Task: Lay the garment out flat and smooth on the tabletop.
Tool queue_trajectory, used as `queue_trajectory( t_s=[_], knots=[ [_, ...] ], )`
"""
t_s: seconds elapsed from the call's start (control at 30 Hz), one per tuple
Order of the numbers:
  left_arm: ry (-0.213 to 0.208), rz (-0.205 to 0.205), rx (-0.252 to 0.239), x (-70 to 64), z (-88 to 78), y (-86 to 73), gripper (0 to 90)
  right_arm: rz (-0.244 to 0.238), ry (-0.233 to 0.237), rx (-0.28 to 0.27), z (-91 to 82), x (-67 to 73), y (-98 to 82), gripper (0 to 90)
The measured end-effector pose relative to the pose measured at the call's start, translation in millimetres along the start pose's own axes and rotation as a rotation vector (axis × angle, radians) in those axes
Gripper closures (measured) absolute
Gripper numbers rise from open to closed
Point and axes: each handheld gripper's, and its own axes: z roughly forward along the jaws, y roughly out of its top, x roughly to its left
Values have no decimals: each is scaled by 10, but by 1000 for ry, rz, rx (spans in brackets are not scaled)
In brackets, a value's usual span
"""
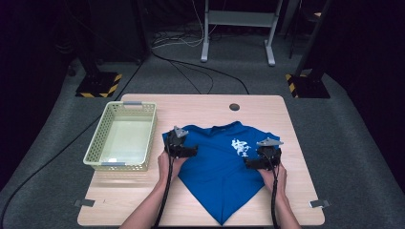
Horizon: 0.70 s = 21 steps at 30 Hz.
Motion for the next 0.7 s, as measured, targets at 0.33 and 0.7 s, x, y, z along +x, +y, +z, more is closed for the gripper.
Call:
queue_trajectory(
  t_s=[0.33, 0.7],
  knots=[
    [32, -7, 93, -21, 577, 404, 176, 43, -24, -2, 101, -175, -75, 4],
    [59, -80, 115, 97, 871, 599, 184, 50, -19, -8, 155, -189, -136, 3]
  ],
)
